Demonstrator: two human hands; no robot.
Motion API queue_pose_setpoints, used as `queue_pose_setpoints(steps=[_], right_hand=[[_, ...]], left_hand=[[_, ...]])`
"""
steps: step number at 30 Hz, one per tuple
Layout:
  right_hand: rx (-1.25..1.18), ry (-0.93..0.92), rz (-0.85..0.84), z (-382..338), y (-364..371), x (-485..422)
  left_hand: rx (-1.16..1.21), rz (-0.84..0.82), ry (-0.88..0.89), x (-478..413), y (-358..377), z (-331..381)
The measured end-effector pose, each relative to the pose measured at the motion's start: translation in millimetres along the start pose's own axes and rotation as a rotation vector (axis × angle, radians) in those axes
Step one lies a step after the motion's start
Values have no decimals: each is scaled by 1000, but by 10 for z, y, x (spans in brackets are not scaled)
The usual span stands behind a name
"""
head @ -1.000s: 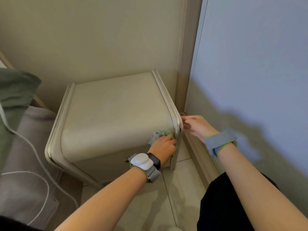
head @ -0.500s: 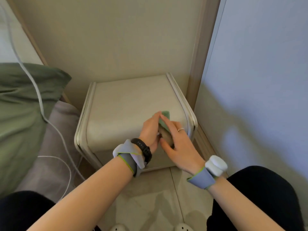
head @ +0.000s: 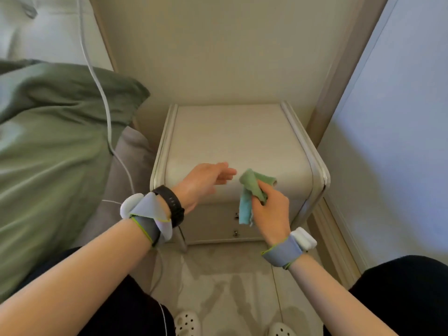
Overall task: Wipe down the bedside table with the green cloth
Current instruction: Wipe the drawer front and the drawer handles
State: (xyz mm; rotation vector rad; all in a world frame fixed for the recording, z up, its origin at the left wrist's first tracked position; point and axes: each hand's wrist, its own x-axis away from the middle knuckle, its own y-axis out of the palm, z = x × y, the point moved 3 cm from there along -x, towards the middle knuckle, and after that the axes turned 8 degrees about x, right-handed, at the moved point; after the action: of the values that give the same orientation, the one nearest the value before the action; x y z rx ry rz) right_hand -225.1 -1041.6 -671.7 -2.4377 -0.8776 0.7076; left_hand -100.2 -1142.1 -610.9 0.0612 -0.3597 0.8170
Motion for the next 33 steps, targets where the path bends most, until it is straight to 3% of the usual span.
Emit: queue_pose_setpoints(steps=[3, 5, 11, 15, 18, 21, 27, 29, 30, 31, 32, 33], right_hand=[[347, -229, 309, 267, 97, 31], [584, -433, 386, 494, 263, 54], [828, -680, 100, 699, 1227, 165], [843, -1058, -22, 231, 1627, 221], [956, -1359, -242, 221, 1831, 228], [1004, -1617, -230, 441, 1677, 58], [665, -1528, -30, 68, 1400, -26], [731, -1539, -39, 122, 1666, 37], [834, -1503, -59, 244, 1858, 74], [883, -1377, -206, 382, 1992, 80], [806, -1199, -409, 569, 2065, 44], [721, -1095, -444, 646, 2132, 26]], left_hand=[[-338, 309, 129, -35, -596, -104], [-417, 438, 69, -67, -885, -210], [-549, 363, -218, -326, -1150, -169], [-555, 308, -293, -450, -1246, -191], [-537, 223, -324, -478, -1283, -250], [-522, 196, -321, -473, -1318, -280], [-597, 256, -324, -514, -1256, -269], [-591, 252, -332, -519, -1254, -277], [-585, 250, -326, -521, -1258, -274], [-572, 250, -319, -522, -1266, -273], [-555, 250, -316, -518, -1274, -270], [-537, 249, -313, -508, -1281, -270]])
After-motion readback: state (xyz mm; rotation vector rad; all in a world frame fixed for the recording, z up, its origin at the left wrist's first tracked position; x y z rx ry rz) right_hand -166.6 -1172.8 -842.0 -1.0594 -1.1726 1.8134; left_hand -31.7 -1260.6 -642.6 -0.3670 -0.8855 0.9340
